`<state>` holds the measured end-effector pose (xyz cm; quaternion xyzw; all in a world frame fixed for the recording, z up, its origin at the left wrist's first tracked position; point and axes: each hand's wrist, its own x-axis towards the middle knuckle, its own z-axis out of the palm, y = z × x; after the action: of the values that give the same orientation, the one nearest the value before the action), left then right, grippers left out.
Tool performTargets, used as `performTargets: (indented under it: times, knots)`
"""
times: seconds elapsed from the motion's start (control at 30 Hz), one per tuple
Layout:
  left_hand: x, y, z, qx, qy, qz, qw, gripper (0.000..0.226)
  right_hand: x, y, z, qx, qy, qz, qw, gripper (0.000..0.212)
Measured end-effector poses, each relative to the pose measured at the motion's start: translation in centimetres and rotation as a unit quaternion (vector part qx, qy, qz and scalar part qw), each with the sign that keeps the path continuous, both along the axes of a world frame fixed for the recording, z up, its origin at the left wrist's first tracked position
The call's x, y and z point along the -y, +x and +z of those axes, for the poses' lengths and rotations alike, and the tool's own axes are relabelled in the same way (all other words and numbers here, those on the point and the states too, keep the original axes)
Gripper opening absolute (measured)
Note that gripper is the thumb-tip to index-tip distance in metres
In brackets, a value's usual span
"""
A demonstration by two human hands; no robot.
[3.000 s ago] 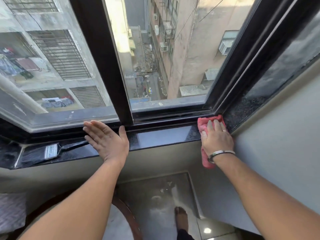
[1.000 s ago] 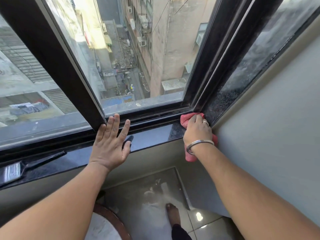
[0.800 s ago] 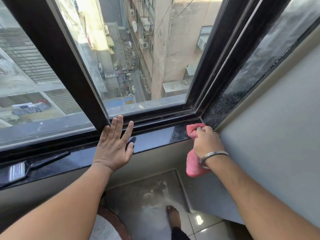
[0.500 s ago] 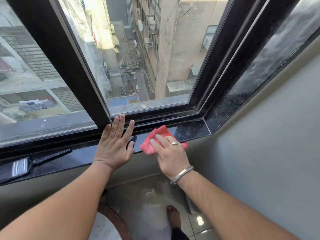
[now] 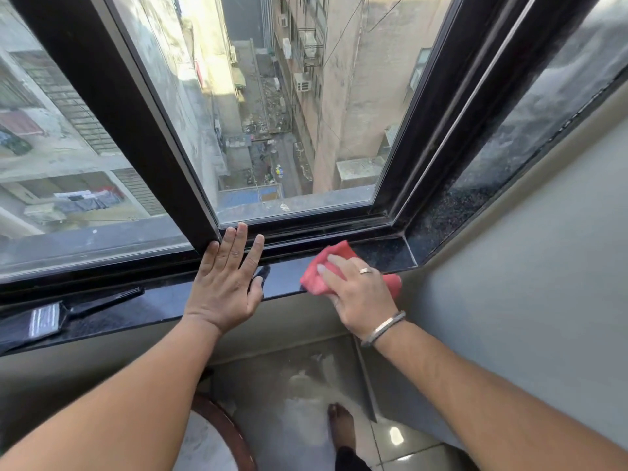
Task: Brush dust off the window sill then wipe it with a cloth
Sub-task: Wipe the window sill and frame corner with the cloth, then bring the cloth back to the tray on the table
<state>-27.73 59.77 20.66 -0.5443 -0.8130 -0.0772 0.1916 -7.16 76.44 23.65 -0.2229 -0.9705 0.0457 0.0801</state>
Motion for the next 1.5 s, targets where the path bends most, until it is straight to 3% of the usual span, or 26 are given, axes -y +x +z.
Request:
performTargets:
  times: [0.07, 0.23, 0.3, 0.4, 0.47, 0.6, 0.7, 0.77, 0.83, 0.9, 1.03, 1.1, 1.17, 1.23, 1.3, 1.33, 1.43, 1.5]
  knots:
    - [0.1, 0.1, 0.0, 0.002, 0.013, -0.007, 1.000, 0.072, -0.4, 0.5, 0.3, 0.017, -0.030, 0.066, 0.997, 0.048]
    - [-0.1, 1.3, 0.8, -0.025, 0.034, -0.123, 0.991, 0.054, -1.9, 0.7, 1.3, 0.075, -0.146, 0.082, 0.983, 0.062]
    - [-1.8, 2.9, 2.1, 0.044, -0.016, -0.144, 0.989, 0.053, -2.5, 1.3, 1.6, 0.045, -0.204, 0.094, 0.973, 0.062]
    - [-5.5, 4.9, 4.5, 0.165, -0.114, -0.019, 0.980, 0.061, -2.9, 1.9, 1.5, 0.034, -0.231, 0.091, 0.968, 0.073]
    - [-7.1, 5.2, 5.5, 0.216, -0.144, 0.029, 0.965, 0.051, -3.0, 2.3, 1.0, 0.022, -0.194, 0.068, 0.978, 0.086]
    - [-7.3, 4.6, 7.6, 0.368, -0.172, -0.060, 0.912, 0.021, -2.9, 2.6, 0.4, -0.064, -0.132, -0.062, 0.987, 0.120]
    - [-5.5, 4.7, 10.2, 0.481, -0.110, -0.118, 0.862, 0.010, -2.9, 1.6, 0.9, -0.063, -0.252, -0.066, 0.963, 0.117]
    - [-3.1, 4.1, 12.0, 0.545, -0.043, -0.111, 0.830, 0.007, -2.5, 0.3, 2.2, -0.059, -0.407, -0.013, 0.911, 0.078]
    - [0.5, 2.7, 13.5, 0.587, 0.031, -0.081, 0.805, 0.009, -1.5, -1.3, 3.3, -0.057, -0.544, 0.033, 0.837, 0.040]
    - [5.0, 1.3, 13.9, 0.647, 0.105, -0.039, 0.754, 0.010, 0.1, -3.1, 4.4, -0.014, -0.646, 0.054, 0.761, 0.030]
    - [16.2, 0.4, 11.8, 0.745, 0.278, 0.068, 0.603, 0.019, 6.7, -7.4, 4.2, 0.116, -0.758, 0.088, 0.636, 0.036]
    - [22.2, 1.0, 10.1, 0.771, 0.337, 0.109, 0.530, 0.019, 11.7, -9.3, 2.8, 0.152, -0.830, 0.081, 0.531, 0.057]
    - [28.0, 2.2, 8.9, 0.775, 0.372, 0.152, 0.488, 0.029, 17.4, -10.6, 0.7, 0.198, -0.874, 0.077, 0.438, 0.079]
    - [33.1, 3.7, 7.8, 0.771, 0.406, 0.190, 0.452, 0.040, 22.9, -11.2, -1.7, 0.238, -0.885, 0.067, 0.394, 0.088]
    - [38.6, 5.3, 6.4, 0.760, 0.442, 0.224, 0.419, 0.037, 28.8, -11.3, -4.2, 0.265, -0.880, 0.040, 0.392, 0.081]
    - [40.9, 6.2, 5.6, 0.754, 0.450, 0.246, 0.411, 0.034, 31.3, -11.2, -5.3, 0.265, -0.871, 0.020, 0.412, 0.072]
    - [48.2, 9.6, 0.8, 0.715, 0.440, 0.372, 0.395, 0.026, 38.4, -10.1, -9.6, 0.248, -0.816, -0.047, 0.519, 0.047]
    - [52.7, 12.5, -4.2, 0.696, 0.412, 0.464, 0.361, 0.026, 42.9, -9.2, -13.0, 0.253, -0.756, -0.060, 0.600, 0.032]
